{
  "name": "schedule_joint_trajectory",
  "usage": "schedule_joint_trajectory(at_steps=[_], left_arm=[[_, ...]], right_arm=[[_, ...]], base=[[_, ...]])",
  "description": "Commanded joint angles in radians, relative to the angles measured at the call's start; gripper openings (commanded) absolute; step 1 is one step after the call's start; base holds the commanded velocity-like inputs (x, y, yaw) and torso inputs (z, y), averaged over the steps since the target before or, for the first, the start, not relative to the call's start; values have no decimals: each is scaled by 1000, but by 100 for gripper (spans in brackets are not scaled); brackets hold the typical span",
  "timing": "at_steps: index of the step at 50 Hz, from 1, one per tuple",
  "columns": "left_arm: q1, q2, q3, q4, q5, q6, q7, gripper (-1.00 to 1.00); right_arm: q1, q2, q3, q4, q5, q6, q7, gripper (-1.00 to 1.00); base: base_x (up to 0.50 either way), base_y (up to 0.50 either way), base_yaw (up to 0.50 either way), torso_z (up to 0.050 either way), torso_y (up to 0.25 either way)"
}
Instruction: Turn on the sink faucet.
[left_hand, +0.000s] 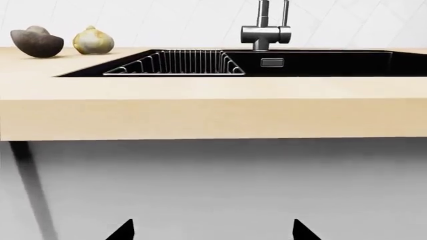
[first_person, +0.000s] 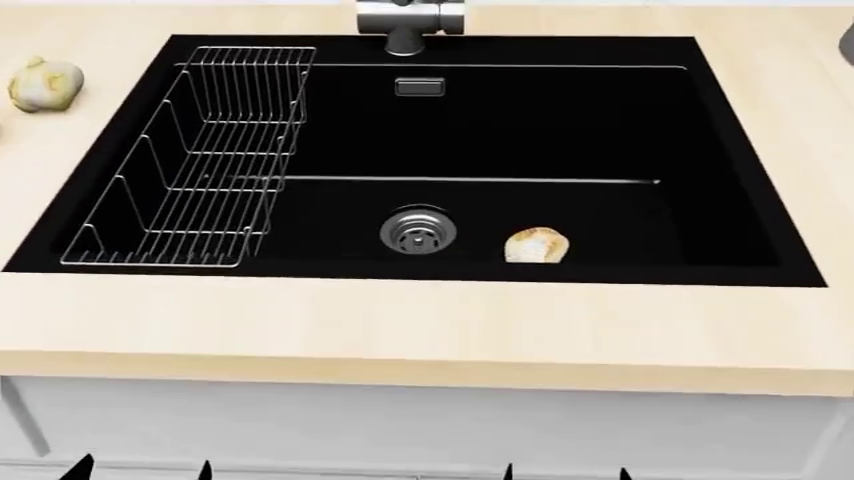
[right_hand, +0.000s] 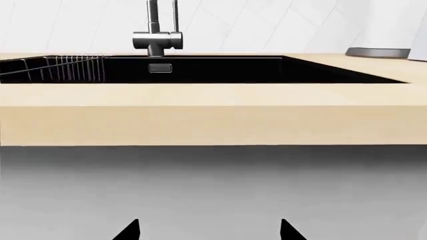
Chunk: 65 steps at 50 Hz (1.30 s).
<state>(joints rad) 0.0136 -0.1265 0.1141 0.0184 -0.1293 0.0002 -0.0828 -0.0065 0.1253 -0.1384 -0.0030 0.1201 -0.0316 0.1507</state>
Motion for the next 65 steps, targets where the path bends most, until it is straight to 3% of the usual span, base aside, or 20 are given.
schedule_joint_trajectory(at_steps=[1, 30, 65], left_arm=[[3, -14, 7, 2, -11, 2, -8, 100], [11, -31, 16, -3, -45, 52, -13, 100], [11, -50, 40, 8, -60, 72, -32, 100]], right_arm=[[3, 10, -13, 4, -4, -1, 17, 100], [6, 28, -35, -7, -9, 22, 60, 100], [3, 47, -61, -20, -16, 17, 96, 100]], base=[[391, 0, 0, 0, 0], [14, 0, 0, 0, 0], [0, 0, 0, 50, 0]])
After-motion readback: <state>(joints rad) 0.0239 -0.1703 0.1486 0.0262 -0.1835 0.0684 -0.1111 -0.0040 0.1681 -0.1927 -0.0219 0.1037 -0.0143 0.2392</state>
